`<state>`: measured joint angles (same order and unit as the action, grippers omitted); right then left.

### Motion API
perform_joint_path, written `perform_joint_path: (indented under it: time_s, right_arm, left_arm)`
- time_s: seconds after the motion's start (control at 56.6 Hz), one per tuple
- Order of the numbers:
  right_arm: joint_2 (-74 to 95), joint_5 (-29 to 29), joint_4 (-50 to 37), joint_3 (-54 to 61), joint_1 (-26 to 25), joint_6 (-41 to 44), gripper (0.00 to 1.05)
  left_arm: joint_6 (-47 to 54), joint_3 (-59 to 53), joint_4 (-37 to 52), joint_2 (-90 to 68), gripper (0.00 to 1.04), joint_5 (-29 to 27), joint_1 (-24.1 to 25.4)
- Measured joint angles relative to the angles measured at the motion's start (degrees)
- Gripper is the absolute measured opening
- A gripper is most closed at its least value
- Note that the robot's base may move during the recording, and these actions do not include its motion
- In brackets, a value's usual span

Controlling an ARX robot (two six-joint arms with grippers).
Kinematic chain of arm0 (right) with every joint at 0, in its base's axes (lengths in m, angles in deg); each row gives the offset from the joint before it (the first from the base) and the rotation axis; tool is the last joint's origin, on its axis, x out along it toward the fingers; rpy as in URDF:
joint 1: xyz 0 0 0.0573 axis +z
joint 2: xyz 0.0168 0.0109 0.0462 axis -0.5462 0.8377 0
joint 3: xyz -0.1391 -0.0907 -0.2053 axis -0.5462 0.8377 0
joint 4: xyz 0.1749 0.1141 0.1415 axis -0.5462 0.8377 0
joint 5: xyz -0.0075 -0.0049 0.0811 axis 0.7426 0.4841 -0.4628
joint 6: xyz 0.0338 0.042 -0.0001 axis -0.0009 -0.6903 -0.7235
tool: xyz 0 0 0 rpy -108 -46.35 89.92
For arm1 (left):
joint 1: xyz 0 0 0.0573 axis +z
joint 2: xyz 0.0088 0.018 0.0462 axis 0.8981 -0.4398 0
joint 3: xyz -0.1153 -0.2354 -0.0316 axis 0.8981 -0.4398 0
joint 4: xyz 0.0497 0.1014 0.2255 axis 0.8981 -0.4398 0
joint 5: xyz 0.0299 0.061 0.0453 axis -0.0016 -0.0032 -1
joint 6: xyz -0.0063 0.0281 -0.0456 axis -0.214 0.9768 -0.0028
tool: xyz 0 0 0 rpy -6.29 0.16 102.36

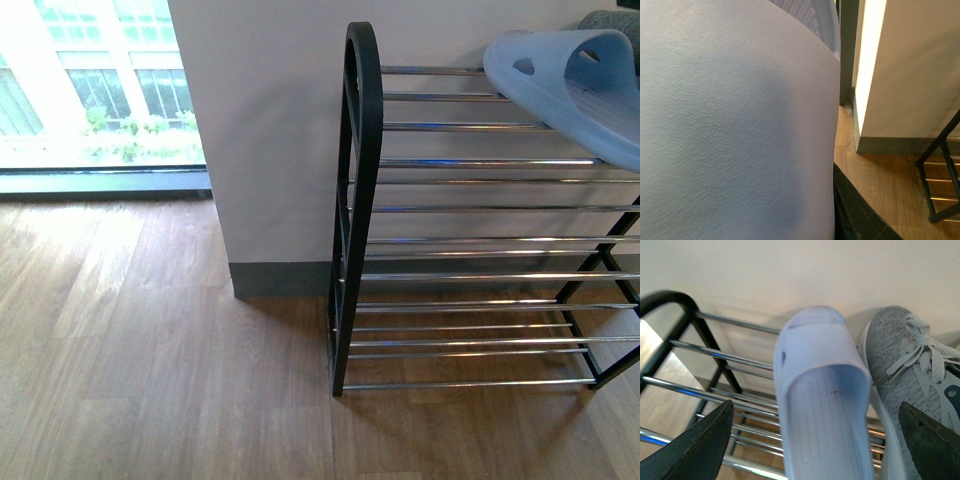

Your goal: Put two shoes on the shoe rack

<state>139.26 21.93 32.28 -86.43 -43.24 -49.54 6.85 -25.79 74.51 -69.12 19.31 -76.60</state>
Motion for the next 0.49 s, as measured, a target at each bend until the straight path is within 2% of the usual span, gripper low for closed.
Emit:
perform_joint_path:
  time_s: [0.088, 0.23, 0.495]
  right_arm:
    - [-5.7, -2.9, -4.4, 5.2, 0.0, -3.0, 0.96]
    - [-15.4, -3.0, -12.2, 14.3, -0.1, -8.0, 0.96]
    - [-32.3, 1.5, -26.1, 36.1, -2.5, -19.8, 0.96]
  left_arm:
    - [0.0, 0.0, 0.0, 0.0, 0.02, 0.0, 0.0]
    - [0.0, 0.0, 0.0, 0.0, 0.02, 0.0, 0.0]
    - [0.0, 0.0, 0.0, 0.0, 0.02, 0.0, 0.0]
